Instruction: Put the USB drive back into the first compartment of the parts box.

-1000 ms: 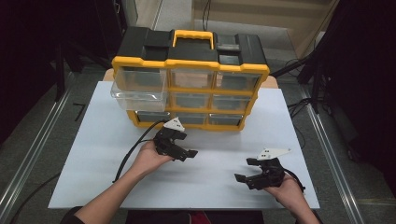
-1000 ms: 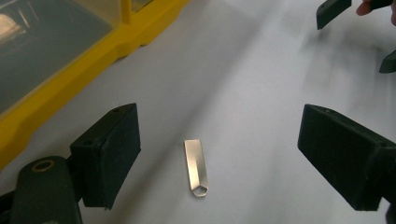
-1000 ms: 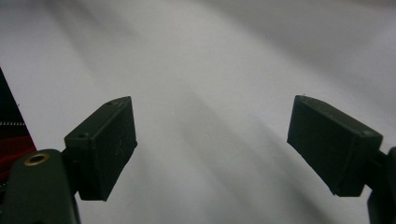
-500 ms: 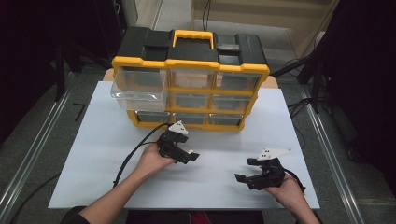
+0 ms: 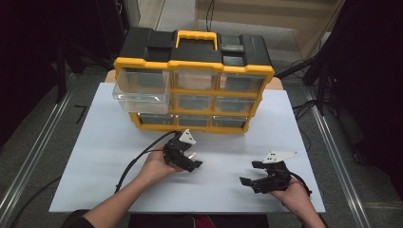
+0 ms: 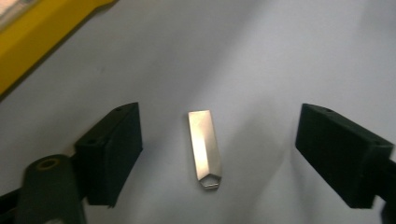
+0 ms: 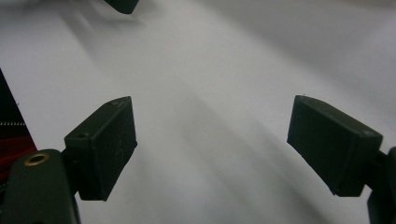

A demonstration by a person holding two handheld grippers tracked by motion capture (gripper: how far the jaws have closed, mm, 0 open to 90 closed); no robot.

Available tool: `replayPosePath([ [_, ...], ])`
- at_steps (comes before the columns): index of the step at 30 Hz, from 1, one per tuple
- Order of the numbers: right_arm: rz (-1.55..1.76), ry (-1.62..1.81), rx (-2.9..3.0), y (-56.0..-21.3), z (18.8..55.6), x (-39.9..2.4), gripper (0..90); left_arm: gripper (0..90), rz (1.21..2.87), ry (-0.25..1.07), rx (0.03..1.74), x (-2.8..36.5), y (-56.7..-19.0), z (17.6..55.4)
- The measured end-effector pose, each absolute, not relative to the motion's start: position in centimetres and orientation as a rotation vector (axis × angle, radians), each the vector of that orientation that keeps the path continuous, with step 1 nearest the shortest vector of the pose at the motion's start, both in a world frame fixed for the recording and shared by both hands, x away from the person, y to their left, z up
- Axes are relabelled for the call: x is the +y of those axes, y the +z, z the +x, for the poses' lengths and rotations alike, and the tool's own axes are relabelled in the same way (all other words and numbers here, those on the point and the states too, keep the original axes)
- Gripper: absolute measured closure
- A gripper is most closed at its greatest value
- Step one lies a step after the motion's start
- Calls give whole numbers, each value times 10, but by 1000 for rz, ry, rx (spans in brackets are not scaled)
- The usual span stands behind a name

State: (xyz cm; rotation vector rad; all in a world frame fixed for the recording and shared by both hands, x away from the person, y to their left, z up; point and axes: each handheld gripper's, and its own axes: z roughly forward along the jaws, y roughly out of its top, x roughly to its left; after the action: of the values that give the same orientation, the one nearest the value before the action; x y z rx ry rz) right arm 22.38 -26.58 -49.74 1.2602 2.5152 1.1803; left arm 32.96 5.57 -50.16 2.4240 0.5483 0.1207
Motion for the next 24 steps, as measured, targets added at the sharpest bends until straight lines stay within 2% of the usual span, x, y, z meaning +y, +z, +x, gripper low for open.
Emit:
replayPosePath([
  [7,1256,1177,2517,-497,224,-265,136,344,2418,226,549,58,-502,324],
  [14,1255,1174,2518,-497,224,-265,136,584,2428,219,570,58,-498,320],
  [22,1257,1174,2523,-497,223,-265,137,770,2425,202,586,60,-497,321],
  [24,1256,1174,2524,-497,223,-265,137,789,2425,192,584,61,-497,322],
])
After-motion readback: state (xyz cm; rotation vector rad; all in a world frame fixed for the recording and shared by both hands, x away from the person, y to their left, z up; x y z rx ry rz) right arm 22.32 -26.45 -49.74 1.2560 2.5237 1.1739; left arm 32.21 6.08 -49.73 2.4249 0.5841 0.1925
